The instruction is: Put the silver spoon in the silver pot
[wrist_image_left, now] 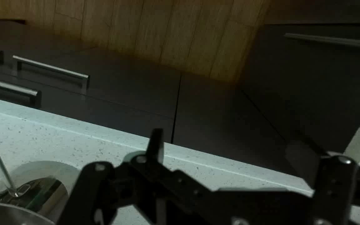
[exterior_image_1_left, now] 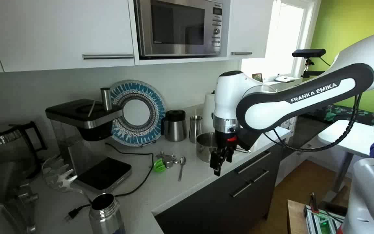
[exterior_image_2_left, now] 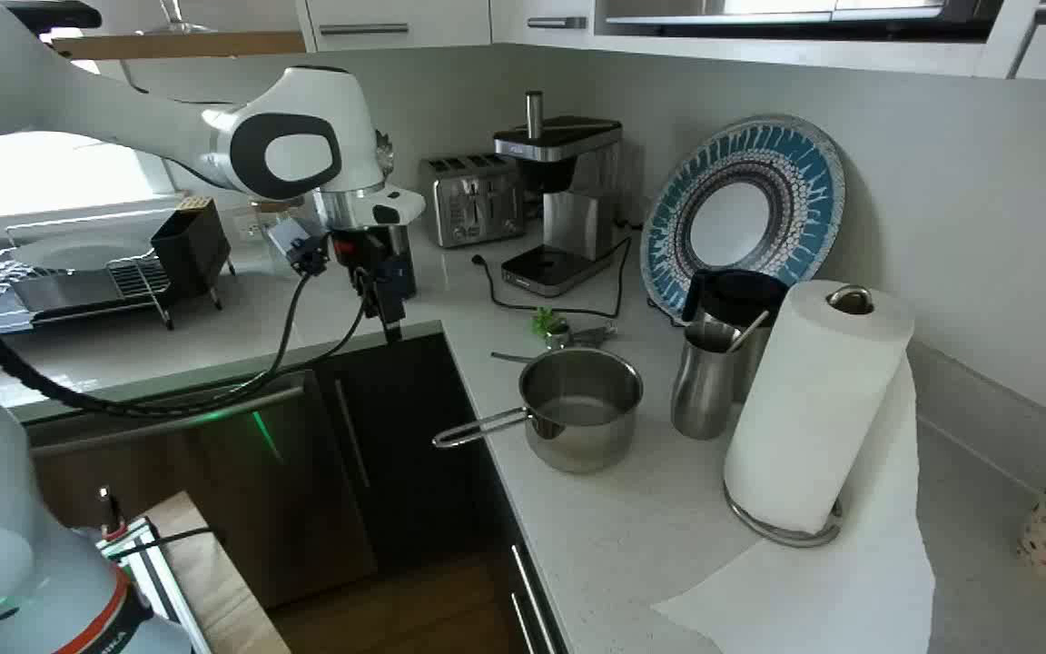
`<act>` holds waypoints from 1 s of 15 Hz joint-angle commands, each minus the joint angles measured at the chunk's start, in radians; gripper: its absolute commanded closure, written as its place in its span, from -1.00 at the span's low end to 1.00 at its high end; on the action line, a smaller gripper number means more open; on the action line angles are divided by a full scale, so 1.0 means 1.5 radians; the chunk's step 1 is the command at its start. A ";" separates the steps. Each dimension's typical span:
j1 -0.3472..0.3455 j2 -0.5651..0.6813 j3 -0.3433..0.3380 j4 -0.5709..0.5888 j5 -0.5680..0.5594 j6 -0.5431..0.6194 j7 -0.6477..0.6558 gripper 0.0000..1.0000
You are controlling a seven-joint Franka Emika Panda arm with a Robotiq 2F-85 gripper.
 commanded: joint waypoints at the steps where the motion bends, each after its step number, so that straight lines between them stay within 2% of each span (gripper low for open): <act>1: 0.006 0.000 -0.005 0.001 -0.002 -0.002 0.002 -1.00; 4: -0.016 0.020 -0.008 -0.005 0.001 0.136 0.073 -1.00; 7: -0.033 0.079 -0.016 0.012 0.015 0.263 0.131 -1.00; 10: -0.068 0.163 -0.013 0.027 -0.013 0.373 0.230 -1.00; 12: -0.087 0.215 -0.015 0.034 -0.046 0.425 0.313 -1.00; 13: -0.090 0.241 -0.023 0.044 -0.058 0.427 0.349 -1.00; 14: -0.063 0.181 -0.035 0.014 -0.028 0.408 0.279 -1.00; 15: -0.064 0.207 -0.042 0.021 -0.037 0.419 0.304 -1.00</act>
